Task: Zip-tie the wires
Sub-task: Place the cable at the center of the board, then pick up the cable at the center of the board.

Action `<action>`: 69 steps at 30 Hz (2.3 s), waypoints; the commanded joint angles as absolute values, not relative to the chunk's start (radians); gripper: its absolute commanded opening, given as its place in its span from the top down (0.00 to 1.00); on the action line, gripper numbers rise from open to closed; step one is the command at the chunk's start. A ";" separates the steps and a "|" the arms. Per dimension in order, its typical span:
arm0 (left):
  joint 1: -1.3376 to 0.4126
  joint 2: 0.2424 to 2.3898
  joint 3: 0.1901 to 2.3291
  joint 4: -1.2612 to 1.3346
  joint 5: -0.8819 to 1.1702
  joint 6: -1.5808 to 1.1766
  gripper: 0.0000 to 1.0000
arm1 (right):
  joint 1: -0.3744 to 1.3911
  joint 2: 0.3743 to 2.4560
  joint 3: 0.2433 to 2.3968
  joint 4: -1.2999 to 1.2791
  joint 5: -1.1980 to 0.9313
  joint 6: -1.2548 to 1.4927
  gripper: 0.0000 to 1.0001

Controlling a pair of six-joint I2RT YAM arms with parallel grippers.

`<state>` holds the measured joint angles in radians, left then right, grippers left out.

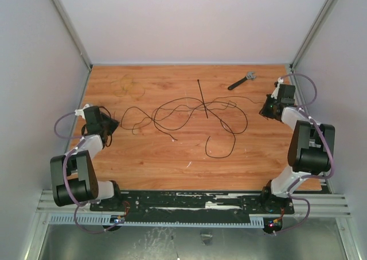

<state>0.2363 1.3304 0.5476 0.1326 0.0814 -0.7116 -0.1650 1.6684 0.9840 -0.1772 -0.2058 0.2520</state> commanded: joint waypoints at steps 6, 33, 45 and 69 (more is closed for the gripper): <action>0.241 1.308 0.481 0.251 0.017 -0.781 0.74 | -0.158 1.716 0.992 -0.183 -0.167 0.226 0.96; 0.262 1.193 0.844 0.036 0.012 -0.585 0.09 | -0.160 1.556 1.106 -0.276 -0.166 0.199 0.44; 0.246 1.816 1.413 -0.203 0.326 -0.412 0.03 | -0.164 1.506 1.080 -0.279 -0.160 0.174 0.42; 0.144 2.391 2.027 -0.460 0.266 -0.254 0.24 | -0.166 1.524 1.075 -0.290 -0.158 0.155 0.42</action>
<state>0.1459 2.3779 1.9984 -0.4316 0.2871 -0.2729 -0.1654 1.5204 1.0832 -0.2817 -0.1715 0.1738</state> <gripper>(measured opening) 0.796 0.582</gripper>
